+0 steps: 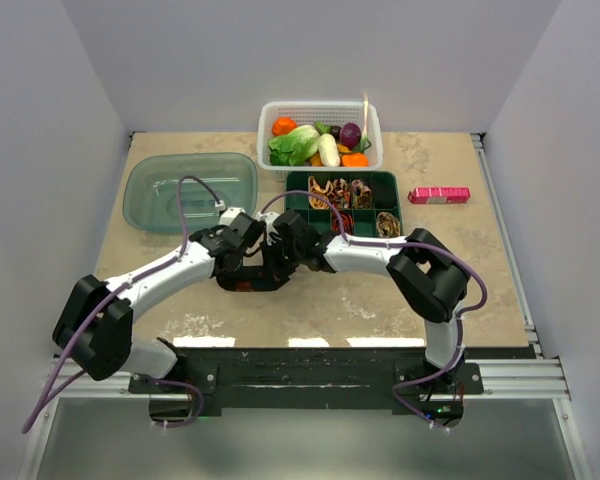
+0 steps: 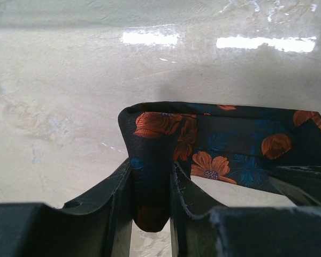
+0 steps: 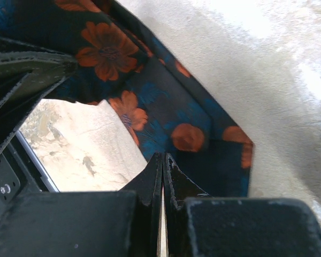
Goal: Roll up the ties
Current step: Roll the tie at the center of the board.
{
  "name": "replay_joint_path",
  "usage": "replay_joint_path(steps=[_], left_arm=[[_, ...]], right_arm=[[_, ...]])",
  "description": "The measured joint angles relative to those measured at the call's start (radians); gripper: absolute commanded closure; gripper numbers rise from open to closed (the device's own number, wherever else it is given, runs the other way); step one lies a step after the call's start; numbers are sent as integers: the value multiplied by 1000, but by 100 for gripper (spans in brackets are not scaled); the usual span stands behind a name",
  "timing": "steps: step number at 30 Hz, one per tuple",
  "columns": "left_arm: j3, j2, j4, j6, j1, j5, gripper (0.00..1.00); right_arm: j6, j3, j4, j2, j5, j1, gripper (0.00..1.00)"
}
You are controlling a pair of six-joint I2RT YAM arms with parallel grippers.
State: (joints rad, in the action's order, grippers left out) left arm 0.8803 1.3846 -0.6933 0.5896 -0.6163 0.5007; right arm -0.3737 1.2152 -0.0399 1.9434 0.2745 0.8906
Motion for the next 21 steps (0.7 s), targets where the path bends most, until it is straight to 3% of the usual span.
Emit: replay_joint_path(steps=[21], left_arm=[[181, 305, -289, 193, -156, 298, 100]], right_arm=[[9, -93, 0, -95, -23, -122, 100]])
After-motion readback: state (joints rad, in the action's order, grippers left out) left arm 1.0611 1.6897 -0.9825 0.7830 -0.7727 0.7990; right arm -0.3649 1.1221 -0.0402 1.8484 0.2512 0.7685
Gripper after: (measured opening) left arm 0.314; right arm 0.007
